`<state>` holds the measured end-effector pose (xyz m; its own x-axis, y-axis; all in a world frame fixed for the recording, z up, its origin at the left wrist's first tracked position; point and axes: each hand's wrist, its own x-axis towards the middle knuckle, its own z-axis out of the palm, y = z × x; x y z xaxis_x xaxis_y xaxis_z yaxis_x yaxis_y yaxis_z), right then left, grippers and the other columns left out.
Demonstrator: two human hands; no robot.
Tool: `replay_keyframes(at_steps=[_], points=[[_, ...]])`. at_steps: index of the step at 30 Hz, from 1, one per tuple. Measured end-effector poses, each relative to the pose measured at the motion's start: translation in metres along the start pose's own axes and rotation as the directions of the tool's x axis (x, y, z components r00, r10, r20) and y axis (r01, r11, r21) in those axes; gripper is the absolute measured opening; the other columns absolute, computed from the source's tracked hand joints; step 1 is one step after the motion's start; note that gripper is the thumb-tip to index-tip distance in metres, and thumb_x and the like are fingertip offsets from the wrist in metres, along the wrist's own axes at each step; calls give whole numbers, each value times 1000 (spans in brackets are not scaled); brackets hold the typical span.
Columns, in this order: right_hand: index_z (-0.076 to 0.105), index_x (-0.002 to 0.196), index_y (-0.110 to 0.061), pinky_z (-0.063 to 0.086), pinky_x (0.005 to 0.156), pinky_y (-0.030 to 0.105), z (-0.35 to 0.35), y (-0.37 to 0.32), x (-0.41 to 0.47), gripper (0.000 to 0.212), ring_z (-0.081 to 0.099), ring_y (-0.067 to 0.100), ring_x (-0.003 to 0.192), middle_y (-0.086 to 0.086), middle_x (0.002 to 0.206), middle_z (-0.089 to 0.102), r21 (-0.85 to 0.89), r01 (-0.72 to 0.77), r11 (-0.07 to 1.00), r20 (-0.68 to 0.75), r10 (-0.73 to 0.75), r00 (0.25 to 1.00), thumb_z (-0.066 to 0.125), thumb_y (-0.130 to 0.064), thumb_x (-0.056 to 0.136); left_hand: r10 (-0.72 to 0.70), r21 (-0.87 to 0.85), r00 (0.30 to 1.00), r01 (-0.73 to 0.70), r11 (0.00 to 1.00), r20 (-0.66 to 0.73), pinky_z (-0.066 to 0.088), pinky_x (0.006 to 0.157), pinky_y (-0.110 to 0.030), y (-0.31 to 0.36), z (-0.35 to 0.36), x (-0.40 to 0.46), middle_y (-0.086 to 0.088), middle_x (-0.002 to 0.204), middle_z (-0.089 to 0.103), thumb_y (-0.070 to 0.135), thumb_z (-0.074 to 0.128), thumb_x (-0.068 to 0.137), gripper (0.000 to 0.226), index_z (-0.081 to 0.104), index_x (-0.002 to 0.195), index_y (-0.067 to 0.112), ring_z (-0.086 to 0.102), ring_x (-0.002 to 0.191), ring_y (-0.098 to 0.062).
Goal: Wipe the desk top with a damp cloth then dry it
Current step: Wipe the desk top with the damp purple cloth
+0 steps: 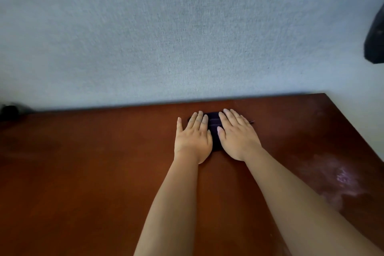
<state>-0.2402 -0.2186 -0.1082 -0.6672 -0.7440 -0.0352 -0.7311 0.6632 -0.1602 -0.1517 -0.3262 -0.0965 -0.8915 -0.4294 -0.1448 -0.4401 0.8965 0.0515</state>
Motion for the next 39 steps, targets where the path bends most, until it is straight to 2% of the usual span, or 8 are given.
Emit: replay_keyframes(at_steps=[5, 8, 12, 15, 18, 21, 30, 39], points=[[7, 154, -14, 1, 121, 34, 6, -9, -32, 56, -1, 16, 148, 2, 162, 3, -13, 6, 1000, -5, -6, 1000, 11, -38, 103, 5, 3, 1000, -5, 1000, 21, -10, 119, -48, 2, 5, -35, 3, 162, -11, 34, 9, 104, 55, -4, 154, 17, -13, 148, -11], [9, 154, -15, 2, 121, 33, 8, -12, -41, 82, 1, 16, 148, 3, 162, 5, -14, 14, 1000, -15, -14, 1000, -15, -48, 83, 13, 1, 1000, -13, 1000, 18, -10, 119, -48, 2, 7, -43, 3, 162, -11, 34, 9, 104, 55, -4, 154, 18, -14, 148, -11], [9, 154, -15, 0, 119, 32, 9, -9, -35, 95, 0, 16, 148, 2, 162, 5, -29, 32, 999, -28, -33, 999, -23, -48, 70, 32, 16, 999, -31, 999, -7, -9, 119, -48, 0, 9, -36, 3, 162, -9, 34, 10, 103, 55, -3, 155, 18, -13, 148, -11], [7, 154, -16, 0, 120, 31, 6, -5, -18, 85, -1, 15, 148, 1, 162, 3, -23, 37, 999, -16, -37, 999, -18, -48, 79, 33, 17, 999, -33, 999, -15, -10, 119, -48, -2, 7, -19, 3, 162, -9, 34, 10, 103, 55, -3, 155, 18, -13, 148, -10], [7, 154, -15, -1, 120, 31, 3, 3, 5, 59, -2, 15, 148, 1, 162, 3, -28, 36, 999, -15, -36, 999, 5, -40, 100, 22, 6, 999, -21, 1000, -24, -10, 119, -47, -4, 2, 3, 3, 162, -8, 33, 11, 103, 55, -2, 155, 18, -12, 148, -10], [7, 154, -14, 0, 120, 32, 1, 12, 30, 56, -1, 15, 148, 2, 162, 3, -30, 38, 999, -12, -39, 999, 17, -37, 104, 10, 9, 1000, -9, 1000, -29, -11, 118, -48, -2, -1, 29, 3, 163, -7, 33, 11, 103, 55, -1, 155, 18, -12, 148, -10], [9, 154, -13, 1, 120, 32, -5, 39, 73, 57, 1, 15, 148, 3, 161, 7, -38, 16, 999, -10, -17, 1000, 18, -37, 103, 9, -7, 999, -9, 1000, -34, -8, 119, -49, 9, -8, 80, 3, 163, -2, 33, 13, 103, 55, 2, 155, 19, -7, 148, -11], [4, 154, -13, -1, 120, 33, -4, 38, 35, 57, -4, 14, 148, 3, 162, 0, -27, 0, 1000, 10, 0, 1000, 9, -38, 103, 6, -8, 1000, -6, 1000, -12, -9, 119, -49, 21, -2, 46, 3, 162, -9, 33, 11, 104, 55, -2, 155, 18, -13, 148, -10]])
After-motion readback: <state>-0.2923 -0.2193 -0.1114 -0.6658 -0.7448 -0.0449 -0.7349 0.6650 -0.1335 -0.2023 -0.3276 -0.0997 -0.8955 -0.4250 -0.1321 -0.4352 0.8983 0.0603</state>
